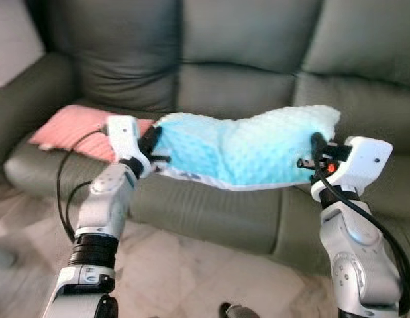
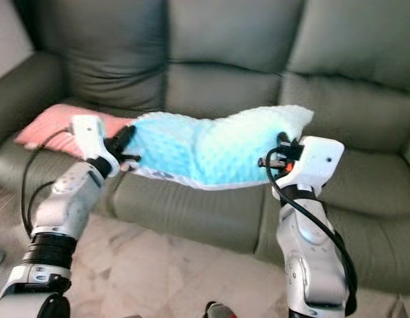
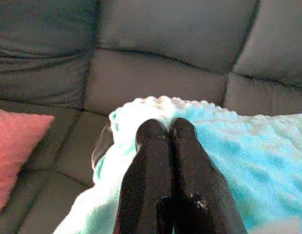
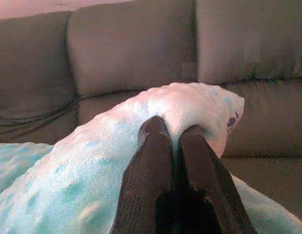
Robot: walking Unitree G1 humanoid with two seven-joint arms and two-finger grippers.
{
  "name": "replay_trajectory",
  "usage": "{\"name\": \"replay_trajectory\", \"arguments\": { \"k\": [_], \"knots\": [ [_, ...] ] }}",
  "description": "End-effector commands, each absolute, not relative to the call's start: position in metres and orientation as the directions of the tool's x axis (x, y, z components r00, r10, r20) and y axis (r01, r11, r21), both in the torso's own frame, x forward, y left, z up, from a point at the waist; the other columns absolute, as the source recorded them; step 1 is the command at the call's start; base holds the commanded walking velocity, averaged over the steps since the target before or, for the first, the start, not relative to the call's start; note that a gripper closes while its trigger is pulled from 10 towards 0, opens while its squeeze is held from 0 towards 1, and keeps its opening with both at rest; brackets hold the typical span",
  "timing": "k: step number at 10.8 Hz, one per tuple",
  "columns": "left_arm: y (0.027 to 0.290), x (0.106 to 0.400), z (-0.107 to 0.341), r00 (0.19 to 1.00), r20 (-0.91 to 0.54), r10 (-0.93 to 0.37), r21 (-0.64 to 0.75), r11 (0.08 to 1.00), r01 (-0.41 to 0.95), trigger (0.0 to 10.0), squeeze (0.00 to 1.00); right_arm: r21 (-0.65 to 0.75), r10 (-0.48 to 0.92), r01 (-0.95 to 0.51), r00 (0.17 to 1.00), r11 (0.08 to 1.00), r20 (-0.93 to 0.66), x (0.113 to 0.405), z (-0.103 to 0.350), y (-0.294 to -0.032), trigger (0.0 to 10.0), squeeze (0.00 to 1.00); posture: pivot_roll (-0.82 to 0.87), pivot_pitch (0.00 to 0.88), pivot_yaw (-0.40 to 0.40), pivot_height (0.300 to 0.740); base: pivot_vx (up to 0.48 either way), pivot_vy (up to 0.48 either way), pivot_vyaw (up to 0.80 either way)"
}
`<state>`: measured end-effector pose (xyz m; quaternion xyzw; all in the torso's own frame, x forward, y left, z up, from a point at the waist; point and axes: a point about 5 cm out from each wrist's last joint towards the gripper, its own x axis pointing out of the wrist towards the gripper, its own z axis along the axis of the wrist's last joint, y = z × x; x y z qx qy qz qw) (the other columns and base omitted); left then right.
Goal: Move the pillow to the sofa
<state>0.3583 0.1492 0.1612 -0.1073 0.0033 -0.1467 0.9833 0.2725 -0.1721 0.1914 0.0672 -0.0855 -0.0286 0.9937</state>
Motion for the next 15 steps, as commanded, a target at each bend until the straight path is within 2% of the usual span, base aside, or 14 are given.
{"name": "replay_trajectory", "arguments": {
  "k": [1,4,10,15],
  "knots": [
    [0.151,0.361,0.167,0.96,0.047,-0.275,-0.215,0.936,0.278,10.0,0.0,0.136,-0.075,0.05,0.98,0.99,0.186,0.269,0.195,-0.173,10.0,0.0,-0.18,0.157,0.029,0.74,0.0,0.0,-0.8],
    [0.156,0.364,0.166,0.966,0.032,-0.255,-0.235,0.938,0.256,10.0,0.0,0.129,-0.049,0.024,0.98,0.991,0.194,0.271,0.197,-0.17,10.0,0.0,-0.18,0.162,0.014,0.74,0.0,0.097,0.0],
    [0.152,0.367,0.17,0.955,0.037,-0.294,-0.223,0.929,0.295,10.0,0.0,0.131,-0.054,0.028,0.979,0.991,0.198,0.272,0.198,-0.168,10.0,0.0,-0.18,0.157,0.025,0.74,0.0,0.465,0.0],
    [0.145,0.364,0.178,0.929,0.095,-0.357,-0.193,0.909,0.369,10.0,0.0,0.131,-0.066,0.041,0.978,0.991,0.199,0.273,0.198,-0.169,10.0,0.0,-0.17,0.158,0.031,0.74,0.0,0.0,0.0]
  ]
}}
